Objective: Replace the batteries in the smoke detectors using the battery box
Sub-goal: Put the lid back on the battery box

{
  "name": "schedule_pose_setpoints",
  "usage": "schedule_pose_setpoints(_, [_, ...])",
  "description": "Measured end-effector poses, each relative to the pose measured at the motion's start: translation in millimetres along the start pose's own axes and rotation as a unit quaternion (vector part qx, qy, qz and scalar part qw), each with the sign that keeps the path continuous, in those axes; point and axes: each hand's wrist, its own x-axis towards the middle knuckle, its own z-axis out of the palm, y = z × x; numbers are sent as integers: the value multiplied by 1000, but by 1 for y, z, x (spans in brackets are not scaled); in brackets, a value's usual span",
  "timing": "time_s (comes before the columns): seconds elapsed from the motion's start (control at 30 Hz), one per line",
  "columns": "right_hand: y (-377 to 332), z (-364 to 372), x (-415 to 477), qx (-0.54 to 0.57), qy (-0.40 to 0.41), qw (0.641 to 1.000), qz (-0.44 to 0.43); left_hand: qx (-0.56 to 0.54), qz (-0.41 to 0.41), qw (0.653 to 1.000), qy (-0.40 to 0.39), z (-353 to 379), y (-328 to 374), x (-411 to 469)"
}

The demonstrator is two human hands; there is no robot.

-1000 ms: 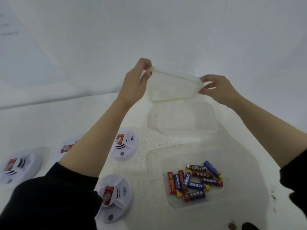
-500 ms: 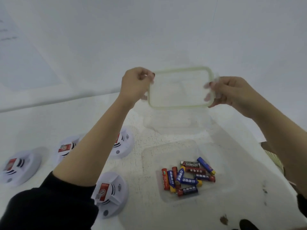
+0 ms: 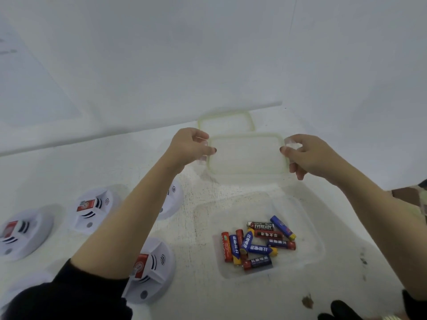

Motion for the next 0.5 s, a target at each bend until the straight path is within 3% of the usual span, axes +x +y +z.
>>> schedule_pose_setpoints(0.23, [-5,-5,-13,86,-66,994,35,-43,-91,991,-83,-2,-5,-6])
schedule_pose_setpoints(0.43, [0,4,-5,99,-6,995,13,-48,-95,992,-72,-2,-6,-11])
schedule_pose_setpoints(0.5, [5,8,1,56,21,998,-12,20,-48,997,-55,0,-10,-13])
